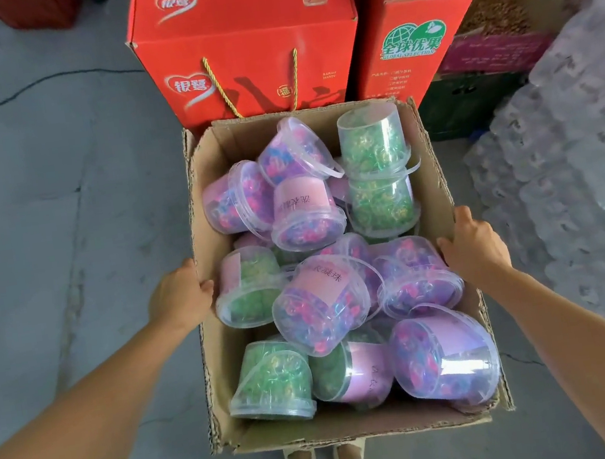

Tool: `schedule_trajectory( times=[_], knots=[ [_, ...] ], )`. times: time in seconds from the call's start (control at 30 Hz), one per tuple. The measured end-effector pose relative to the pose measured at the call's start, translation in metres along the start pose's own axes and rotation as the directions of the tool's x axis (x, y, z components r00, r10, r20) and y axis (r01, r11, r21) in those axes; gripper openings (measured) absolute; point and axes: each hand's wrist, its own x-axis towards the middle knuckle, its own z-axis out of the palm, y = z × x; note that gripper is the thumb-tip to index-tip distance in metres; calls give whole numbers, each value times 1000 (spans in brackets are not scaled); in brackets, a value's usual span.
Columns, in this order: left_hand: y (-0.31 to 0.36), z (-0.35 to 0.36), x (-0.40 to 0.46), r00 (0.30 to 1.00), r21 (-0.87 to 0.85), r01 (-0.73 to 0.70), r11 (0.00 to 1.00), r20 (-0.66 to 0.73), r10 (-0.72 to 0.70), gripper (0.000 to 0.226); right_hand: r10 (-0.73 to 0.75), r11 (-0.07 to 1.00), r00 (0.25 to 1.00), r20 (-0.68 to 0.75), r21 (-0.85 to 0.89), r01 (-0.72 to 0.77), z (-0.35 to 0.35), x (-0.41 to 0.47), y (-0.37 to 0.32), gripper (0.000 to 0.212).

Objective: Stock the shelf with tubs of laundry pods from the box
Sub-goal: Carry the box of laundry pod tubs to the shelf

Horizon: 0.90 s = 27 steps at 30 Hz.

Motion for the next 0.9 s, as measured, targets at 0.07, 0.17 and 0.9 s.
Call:
schedule_trajectory(
  times=[0.07,0.17,0.9],
  knots=[
    [-2,6,1,1000,-44,17,999,3,-17,23,31,1000,999,-10,2,-31,3,3,1,27],
    [-1,12,3,998,-127,66,990,-6,-67,20,53,998,998,-34,20,-53,6,10,2,26],
    [3,11,1,987,-41,95,995,-124,-99,44,8,997,986,-167,75,5,7,5,0,31]
  ],
)
